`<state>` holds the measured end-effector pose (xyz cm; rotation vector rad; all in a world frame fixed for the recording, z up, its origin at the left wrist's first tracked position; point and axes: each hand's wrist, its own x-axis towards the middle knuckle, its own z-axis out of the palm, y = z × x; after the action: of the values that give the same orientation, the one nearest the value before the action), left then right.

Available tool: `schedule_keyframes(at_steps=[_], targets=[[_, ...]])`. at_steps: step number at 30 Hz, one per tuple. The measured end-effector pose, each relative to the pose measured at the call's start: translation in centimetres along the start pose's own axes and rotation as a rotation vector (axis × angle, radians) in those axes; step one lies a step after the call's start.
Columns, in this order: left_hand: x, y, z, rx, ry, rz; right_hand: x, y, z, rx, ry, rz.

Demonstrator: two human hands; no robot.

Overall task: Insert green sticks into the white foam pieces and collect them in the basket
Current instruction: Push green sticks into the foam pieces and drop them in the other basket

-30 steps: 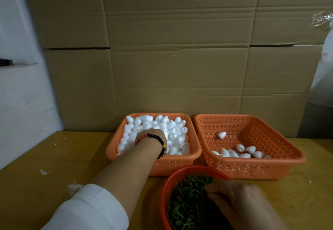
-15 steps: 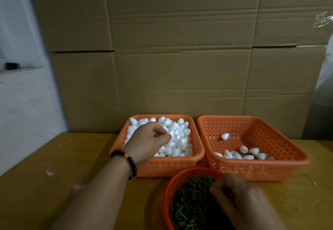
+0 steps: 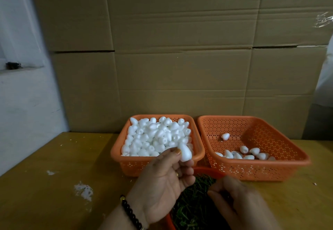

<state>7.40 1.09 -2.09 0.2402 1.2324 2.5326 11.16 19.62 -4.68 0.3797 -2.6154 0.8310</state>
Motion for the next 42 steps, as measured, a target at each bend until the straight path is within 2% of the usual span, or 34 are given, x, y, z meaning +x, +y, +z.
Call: schedule_keyframes(at_steps=[8, 17, 24, 35, 42], targets=[[-0.3, -0.3, 0.4, -0.087, -0.089, -0.021, -0.1, 0.1, 0.2, 0.002, 0.026, -0.026], [-0.4, -0.6, 0.4, 0.035, -0.057, 0.099, -0.2, 0.4, 0.3, 0.023, 0.037, -0.053], [-0.1, -1.3, 0.2, 0.399, 0.087, 0.309, -0.1, 0.4, 0.4, 0.038, 0.018, -0.041], [-0.3, -1.8, 0.8, 0.756, 0.102, 0.511, -0.1, 0.4, 0.5, 0.033, 0.051, -0.082], [-0.9, -2.0, 1.1, 0.887, 0.058, 0.593, 0.0, 0.6, 0.6, 0.036, 0.057, -0.076]])
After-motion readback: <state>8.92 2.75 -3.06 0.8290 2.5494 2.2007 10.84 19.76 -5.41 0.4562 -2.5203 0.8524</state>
